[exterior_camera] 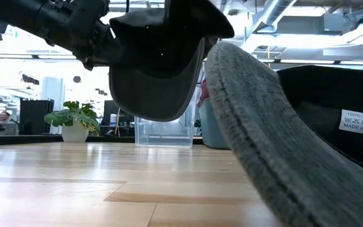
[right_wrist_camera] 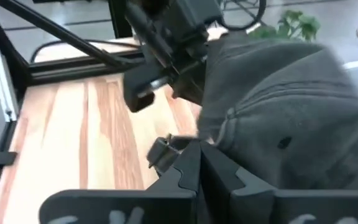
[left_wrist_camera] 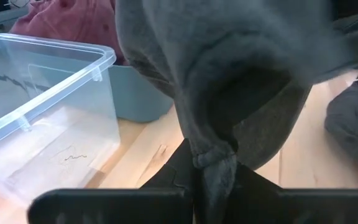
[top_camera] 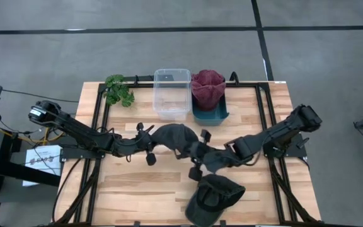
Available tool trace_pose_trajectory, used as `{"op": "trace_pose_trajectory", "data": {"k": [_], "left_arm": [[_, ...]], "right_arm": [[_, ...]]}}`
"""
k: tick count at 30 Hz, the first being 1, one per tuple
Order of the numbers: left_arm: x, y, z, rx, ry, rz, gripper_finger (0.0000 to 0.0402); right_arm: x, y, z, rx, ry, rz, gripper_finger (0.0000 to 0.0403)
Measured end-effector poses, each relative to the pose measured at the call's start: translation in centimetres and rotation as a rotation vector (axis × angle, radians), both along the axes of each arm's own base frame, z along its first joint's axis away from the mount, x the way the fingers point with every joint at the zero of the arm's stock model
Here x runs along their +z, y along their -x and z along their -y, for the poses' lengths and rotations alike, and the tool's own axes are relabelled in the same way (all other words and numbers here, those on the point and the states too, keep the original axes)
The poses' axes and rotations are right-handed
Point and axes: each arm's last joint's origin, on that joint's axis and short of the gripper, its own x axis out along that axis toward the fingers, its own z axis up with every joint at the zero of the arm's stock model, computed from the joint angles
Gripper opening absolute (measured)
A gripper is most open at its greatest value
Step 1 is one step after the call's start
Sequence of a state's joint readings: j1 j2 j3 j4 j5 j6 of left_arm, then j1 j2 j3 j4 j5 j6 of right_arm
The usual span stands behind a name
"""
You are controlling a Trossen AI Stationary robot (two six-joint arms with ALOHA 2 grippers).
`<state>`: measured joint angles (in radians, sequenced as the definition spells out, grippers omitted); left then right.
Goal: Pick & Place hat
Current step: Put the left black cap into the transparent bin
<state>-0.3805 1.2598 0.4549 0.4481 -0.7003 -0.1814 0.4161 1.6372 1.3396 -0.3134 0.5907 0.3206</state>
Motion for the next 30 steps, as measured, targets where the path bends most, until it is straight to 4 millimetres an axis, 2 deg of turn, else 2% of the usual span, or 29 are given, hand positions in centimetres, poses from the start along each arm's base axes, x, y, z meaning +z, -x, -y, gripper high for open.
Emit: {"op": "trace_pose_trajectory", "data": {"k": [6, 9, 14, 21, 26, 30], "left_arm": [[0.2, -0.1, 0.2, -0.045, 0.024, 0.016, 0.0014], [0.2, -0.1, 0.2, -0.050, 0.024, 0.015, 0.0014], [0.2, 0.0, 0.5, -0.060, 0.026, 0.019, 0.0014], [0.2, 0.0, 0.6, -0.064, 0.029, 0.023, 0.0014], [0.2, 0.0, 0.6, -0.071, 0.019, 0.018, 0.0014], [0.2, 0.0, 0.6, -0.073, 0.017, 0.016, 0.0014]], "right_arm": [[-3.2, -2.7, 2.4, -0.034, -0.011, -0.088, 0.0000], [-4.1, -3.5, 3.7, -0.072, -0.002, -0.107, 0.0000], [-4.1, -4.1, 5.5, -0.126, -0.003, -0.091, 0.0000], [-3.4, -4.3, 7.1, -0.204, 0.010, -0.060, 0.0000], [-4.0, -3.7, 7.2, -0.240, -0.025, -0.133, 0.0000], [-4.2, -3.4, 6.3, -0.197, -0.009, -0.170, 0.0000]]}}
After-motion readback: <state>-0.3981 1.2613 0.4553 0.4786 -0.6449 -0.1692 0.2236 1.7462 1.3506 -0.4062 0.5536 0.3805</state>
